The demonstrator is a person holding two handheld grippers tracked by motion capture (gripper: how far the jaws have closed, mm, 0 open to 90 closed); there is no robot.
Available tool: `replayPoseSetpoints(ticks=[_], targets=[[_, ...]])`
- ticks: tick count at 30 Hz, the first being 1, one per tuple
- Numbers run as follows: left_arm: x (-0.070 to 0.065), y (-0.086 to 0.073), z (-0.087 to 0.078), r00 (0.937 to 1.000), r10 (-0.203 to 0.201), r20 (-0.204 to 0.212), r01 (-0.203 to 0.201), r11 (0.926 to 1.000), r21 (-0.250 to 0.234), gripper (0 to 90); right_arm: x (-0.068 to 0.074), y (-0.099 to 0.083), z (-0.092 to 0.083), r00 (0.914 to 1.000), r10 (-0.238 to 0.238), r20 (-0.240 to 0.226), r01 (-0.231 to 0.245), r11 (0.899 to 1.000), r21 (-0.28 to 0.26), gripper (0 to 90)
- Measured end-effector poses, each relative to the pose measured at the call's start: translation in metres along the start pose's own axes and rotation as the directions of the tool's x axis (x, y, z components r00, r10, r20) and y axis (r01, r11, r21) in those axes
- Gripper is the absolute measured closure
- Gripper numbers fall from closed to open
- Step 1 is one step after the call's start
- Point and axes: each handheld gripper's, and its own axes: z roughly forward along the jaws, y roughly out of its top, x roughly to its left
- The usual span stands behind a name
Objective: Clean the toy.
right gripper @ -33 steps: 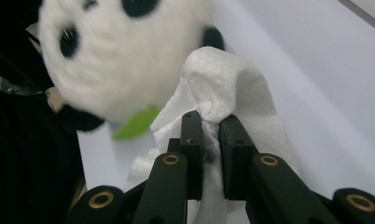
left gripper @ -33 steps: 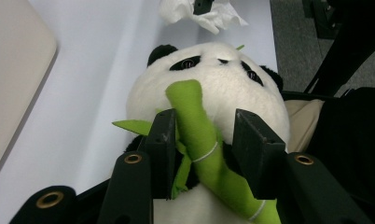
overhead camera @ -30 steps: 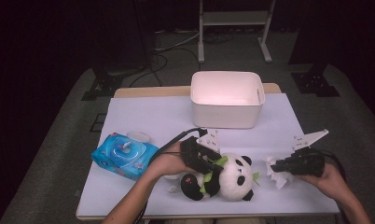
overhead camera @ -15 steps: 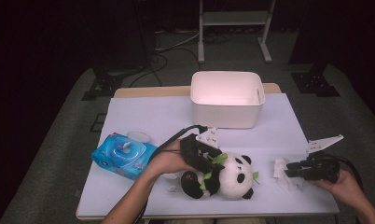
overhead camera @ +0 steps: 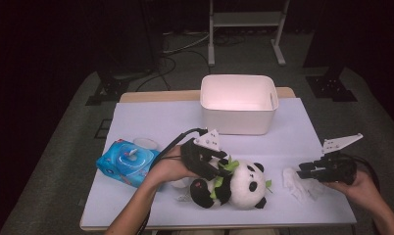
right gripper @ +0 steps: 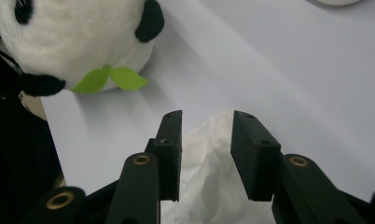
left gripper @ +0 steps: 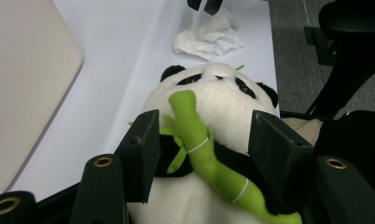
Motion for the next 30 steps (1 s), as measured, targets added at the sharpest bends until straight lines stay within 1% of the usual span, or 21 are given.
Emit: replayPoseSetpoints(ticks=[3, 5, 11, 14, 15, 17, 18, 19, 20, 22, 24, 26, 27, 28, 29, 30], targets=[[0.001, -0.002, -0.003, 0.9999, -0.007, -0.008, 0.007, 0.9999, -0.008, 41.0, 0.001, 0.01, 0.003, 0.9996, -0.022, -0.015, 0.022, 1.0, -0.001, 61.7], [0.002, -0.005, -0.006, 0.9999, -0.007, -0.012, 0.007, 0.9999, -0.015, 40.8, 0.001, 0.013, 0.003, 0.9994, -0.029, -0.016, 0.029, 1.0, -0.002, 61.5], [0.004, -0.017, -0.016, 0.999, -0.032, -0.032, 0.031, 0.999, -0.031, 38.0, 0.002, 0.029, 0.007, 0.9975, -0.057, -0.043, 0.056, 0.998, -0.016, 59.1], [0.004, -0.02, -0.018, 0.9989, -0.037, -0.029, 0.036, 0.999, -0.026, 36.3, 0.002, 0.034, 0.008, 0.9963, -0.065, -0.056, 0.063, 0.998, -0.022, 57.9], [0.004, -0.022, -0.019, 0.9987, -0.039, -0.034, 0.038, 0.999, -0.023, 35.6, 0.003, 0.039, 0.009, 0.9957, -0.069, -0.062, 0.068, 0.997, -0.022, 55.7], [0.003, -0.026, -0.024, 0.998, -0.049, -0.041, 0.048, 0.9986, -0.023, 34.2, 0.004, 0.045, 0.01, 0.9946, -0.081, -0.065, 0.08, 0.997, -0.015, 55.6], [0.003, -0.026, -0.024, 0.998, -0.049, -0.041, 0.048, 0.9986, -0.023, 33.9, 0.004, 0.045, 0.01, 0.9946, -0.081, -0.065, 0.08, 0.997, -0.015, 55.6], [0.003, -0.028, -0.026, 0.9976, -0.05, -0.048, 0.049, 0.9985, -0.022, 33.5, 0.004, 0.052, 0.011, 0.9928, -0.094, -0.075, 0.092, 0.996, -0.021, 55.0], [0.003, -0.029, -0.027, 0.9972, -0.054, -0.052, 0.053, 0.9984, -0.022, 33.5, 0.004, 0.052, 0.011, 0.9928, -0.094, -0.075, 0.092, 0.996, -0.021, 55.0], [0.004, -0.033, -0.031, 0.9964, -0.058, -0.062, 0.056, 0.9982, -0.023, 31.0, 0.004, 0.059, 0.014, 0.9911, -0.104, -0.083, 0.102, 0.994, -0.03, 54.0], [0.004, -0.037, -0.034, 0.9951, -0.07, -0.069, 0.069, 0.9974, -0.021, 29.3, 0.004, 0.065, 0.017, 0.9895, -0.113, -0.09, 0.111, 0.994, -0.025, 53.8], [0.005, -0.041, -0.038, 0.9938, -0.074, -0.083, 0.073, 0.9971, -0.022, 26.8, 0.005, 0.07, 0.021, 0.9881, -0.123, -0.093, 0.122, 0.992, -0.019, 51.8], [0.005, -0.043, -0.039, 0.9926, -0.085, -0.087, 0.083, 0.9962, -0.026, 24.6, 0.006, 0.075, 0.024, 0.9858, -0.134, -0.1, 0.134, 0.991, -0.011, 51.8], [0.005, -0.044, -0.04, 0.9926, -0.083, -0.089, 0.081, 0.9963, -0.028, 24.6, 0.006, 0.075, 0.024, 0.9858, -0.134, -0.1, 0.134, 0.991, -0.011, 51.8], [0.005, -0.046, -0.041, 0.9921, -0.09, -0.087, 0.087, 0.9956, -0.033, 24.5, 0.006, 0.077, 0.025, 0.9852, -0.138, -0.101, 0.138, 0.99, -0.009, 51.7], [0.005, -0.048, -0.042, 0.992, -0.086, -0.093, 0.083, 0.9961, -0.029, 24.4, 0.006, 0.08, 0.026, 0.9837, -0.144, -0.108, 0.143, 0.99, -0.011, 51.7]])
